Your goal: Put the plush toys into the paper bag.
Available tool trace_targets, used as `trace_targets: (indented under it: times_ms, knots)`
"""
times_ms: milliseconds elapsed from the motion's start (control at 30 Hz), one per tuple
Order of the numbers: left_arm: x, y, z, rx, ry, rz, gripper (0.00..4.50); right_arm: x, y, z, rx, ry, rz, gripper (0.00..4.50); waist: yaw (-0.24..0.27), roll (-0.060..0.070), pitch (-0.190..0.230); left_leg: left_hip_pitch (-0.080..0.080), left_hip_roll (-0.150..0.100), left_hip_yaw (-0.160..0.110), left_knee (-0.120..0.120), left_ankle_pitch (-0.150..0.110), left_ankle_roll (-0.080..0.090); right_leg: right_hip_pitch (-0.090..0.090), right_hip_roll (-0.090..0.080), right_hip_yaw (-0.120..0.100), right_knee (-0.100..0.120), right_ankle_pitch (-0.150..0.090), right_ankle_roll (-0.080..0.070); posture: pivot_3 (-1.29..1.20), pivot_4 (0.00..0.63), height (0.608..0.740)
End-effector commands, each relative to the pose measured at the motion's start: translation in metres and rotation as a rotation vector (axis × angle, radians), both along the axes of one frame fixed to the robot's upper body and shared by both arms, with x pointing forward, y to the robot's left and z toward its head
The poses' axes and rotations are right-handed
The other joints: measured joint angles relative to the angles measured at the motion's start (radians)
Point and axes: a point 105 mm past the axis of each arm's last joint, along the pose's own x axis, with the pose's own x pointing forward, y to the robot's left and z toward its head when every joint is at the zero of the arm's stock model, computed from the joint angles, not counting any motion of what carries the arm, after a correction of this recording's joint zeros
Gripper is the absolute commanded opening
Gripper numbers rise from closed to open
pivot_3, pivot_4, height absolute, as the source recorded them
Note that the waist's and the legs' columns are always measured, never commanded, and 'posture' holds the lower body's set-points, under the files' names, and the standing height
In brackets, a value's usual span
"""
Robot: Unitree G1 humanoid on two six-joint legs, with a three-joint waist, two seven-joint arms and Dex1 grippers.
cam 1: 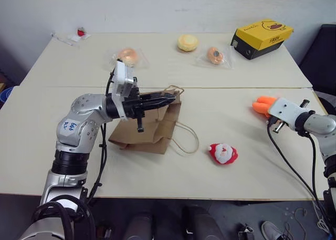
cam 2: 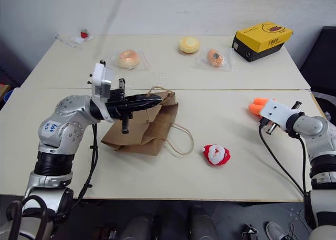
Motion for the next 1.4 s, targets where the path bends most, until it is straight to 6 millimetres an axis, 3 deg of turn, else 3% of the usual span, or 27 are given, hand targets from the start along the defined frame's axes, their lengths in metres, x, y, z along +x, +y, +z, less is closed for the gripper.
trace_targets:
  times_ms: [33, 200, 333, 667, 767, 1067, 1267, 1400]
  knots:
    - [-0.012, 0.009, 0.021, -0.058, -0.071, -0.021, 0.00, 0.001, 0.013, 0.027, 0.015, -0.094, 0.105, 0.00, -0.002, 0.000, 0.000, 0.000, 0.000, 0.000, 0.000, 0.000, 0.000, 0.000, 0.000, 0.000, 0.000, 0.000, 0.000, 0.00, 0.150, 0.740]
    - [-0.018, 0.024, 0.022, -0.002, -0.064, -0.041, 0.00, -0.004, 0.044, 0.049, 0.016, -0.166, 0.298, 0.00, -0.016, 0.000, 0.000, 0.000, 0.000, 0.000, 0.000, 0.000, 0.000, 0.000, 0.000, 0.000, 0.000, 0.000, 0.000, 0.00, 0.150, 0.740]
    - [-0.021, 0.038, 0.026, -0.014, -0.054, -0.052, 0.00, -0.014, 0.080, 0.065, 0.066, -0.222, 0.477, 0.00, -0.021, 0.000, 0.000, 0.000, 0.000, -0.001, 0.000, 0.000, 0.000, 0.000, 0.000, -0.001, 0.000, 0.000, 0.000, 0.00, 0.150, 0.740]
    - [-0.019, 0.046, 0.020, 0.005, -0.005, -0.070, 0.00, -0.071, 0.189, 0.087, 0.220, -0.272, 1.016, 0.00, -0.016, 0.000, 0.000, -0.001, 0.001, -0.002, 0.000, 0.000, 0.000, 0.000, 0.000, -0.002, 0.000, 0.000, 0.000, 0.00, 0.150, 0.740]
    - [-0.021, 0.046, 0.019, -0.003, 0.012, -0.077, 0.00, -0.091, 0.219, 0.082, 0.256, -0.224, 1.162, 0.00, -0.017, 0.000, 0.000, -0.001, 0.001, -0.003, 0.001, 0.000, 0.000, 0.000, 0.000, -0.003, 0.000, 0.000, 0.000, 0.00, 0.150, 0.740]
    - [-0.022, 0.045, 0.023, -0.008, 0.013, -0.077, 0.00, -0.096, 0.253, 0.055, 0.210, -0.134, 1.286, 0.00, -0.018, 0.000, 0.000, -0.001, 0.001, -0.004, 0.001, 0.000, 0.000, 0.000, -0.001, -0.004, 0.000, 0.000, 0.000, 0.00, 0.150, 0.740]
    - [-0.025, 0.039, 0.025, -0.013, 0.015, -0.102, 0.00, -0.084, 0.279, 0.037, 0.124, -0.046, 1.305, 0.00, -0.020, 0.000, 0.000, -0.002, 0.001, -0.004, 0.001, 0.000, 0.000, -0.001, -0.001, -0.004, 0.000, 0.000, 0.000, 0.00, 0.150, 0.740]
    - [-0.026, 0.035, 0.025, -0.010, 0.022, -0.121, 0.00, -0.071, 0.295, 0.036, 0.051, -0.004, 1.298, 0.00, -0.022, 0.000, 0.000, -0.003, 0.001, -0.004, 0.001, 0.000, 0.000, -0.002, -0.001, -0.004, 0.001, 0.000, 0.000, 0.00, 0.150, 0.740]
